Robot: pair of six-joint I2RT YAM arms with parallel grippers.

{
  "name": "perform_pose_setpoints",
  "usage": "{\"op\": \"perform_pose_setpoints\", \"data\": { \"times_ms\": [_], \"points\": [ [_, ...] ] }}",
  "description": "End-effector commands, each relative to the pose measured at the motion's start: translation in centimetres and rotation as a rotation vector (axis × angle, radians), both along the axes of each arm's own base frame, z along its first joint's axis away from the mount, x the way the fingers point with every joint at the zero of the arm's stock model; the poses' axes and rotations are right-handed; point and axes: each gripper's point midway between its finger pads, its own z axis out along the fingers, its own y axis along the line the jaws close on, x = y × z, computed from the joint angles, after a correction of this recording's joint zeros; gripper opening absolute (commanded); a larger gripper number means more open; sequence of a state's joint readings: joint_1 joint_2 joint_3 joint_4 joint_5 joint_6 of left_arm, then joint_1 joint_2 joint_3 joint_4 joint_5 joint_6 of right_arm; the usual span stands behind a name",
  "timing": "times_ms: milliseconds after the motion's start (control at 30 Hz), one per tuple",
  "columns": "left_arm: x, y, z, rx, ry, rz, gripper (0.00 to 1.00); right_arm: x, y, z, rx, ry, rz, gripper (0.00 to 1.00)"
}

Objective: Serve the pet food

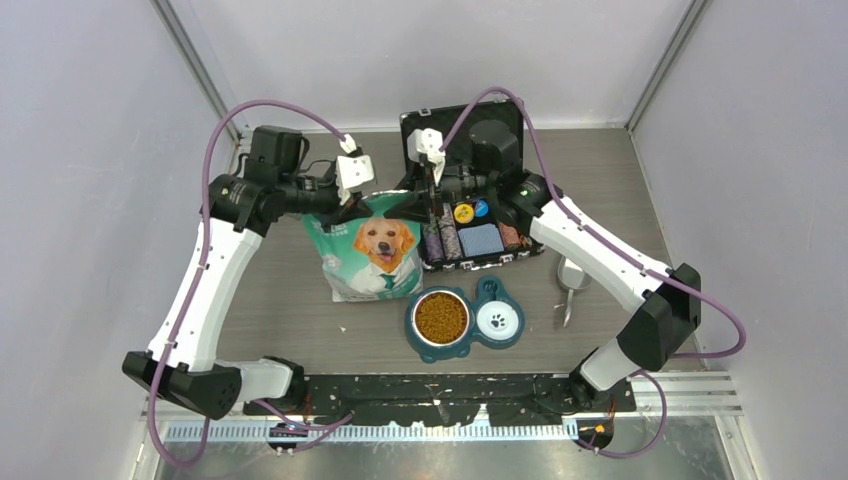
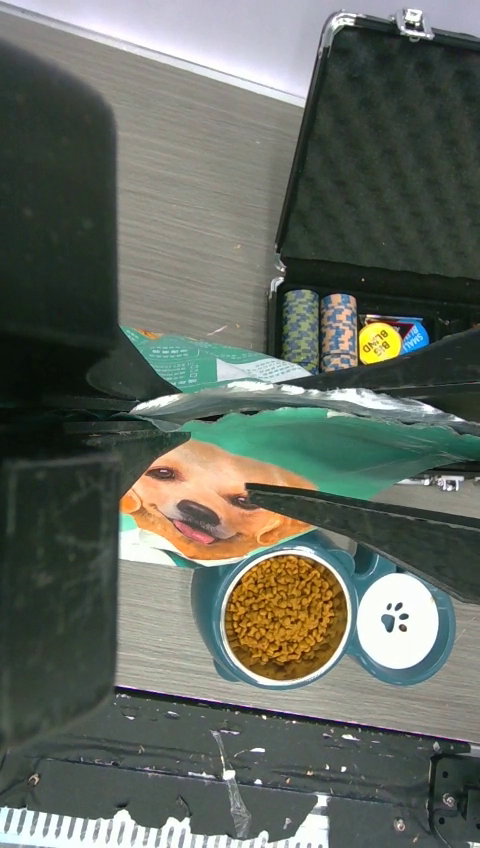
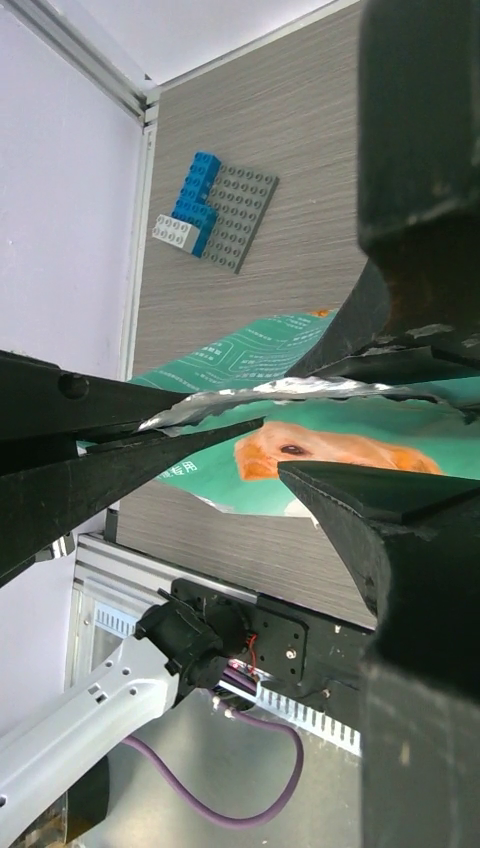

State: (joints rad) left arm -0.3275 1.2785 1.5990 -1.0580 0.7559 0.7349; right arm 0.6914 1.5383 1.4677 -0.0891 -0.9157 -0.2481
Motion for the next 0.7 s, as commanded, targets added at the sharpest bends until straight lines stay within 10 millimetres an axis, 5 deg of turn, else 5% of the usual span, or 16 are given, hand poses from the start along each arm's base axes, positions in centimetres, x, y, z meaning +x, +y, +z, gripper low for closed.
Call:
{"op": "perform_pose_setpoints", "data": {
  "times_ms": [0, 200, 433, 667],
  "points": [
    [-1.1, -0.9, 1.5, -0.055, -0.023, -0.032, 0.0, -0.6, 0.8, 2.6, 0.066, -0.1, 0.043, 0.39],
    [-1.1, -0.9, 1.4, -0.049, -0.025, -0.026, 0.0, -0.6, 1.6, 3.5, 0.111, -0.095, 0.05, 0.35],
    [-1.2, -0.8, 1.6, -0.049, -0.04, -0.021, 0.0, -0.7, 1.8, 3.6, 0.113, -0.071, 0.059, 0.06],
    [-0.8, -0.6, 1.5, -0.041, -0.055, 0.002, 0.0, 1.3, 1.0, 3.3, 0.051, -0.082, -0.076, 0.05]
  ]
}}
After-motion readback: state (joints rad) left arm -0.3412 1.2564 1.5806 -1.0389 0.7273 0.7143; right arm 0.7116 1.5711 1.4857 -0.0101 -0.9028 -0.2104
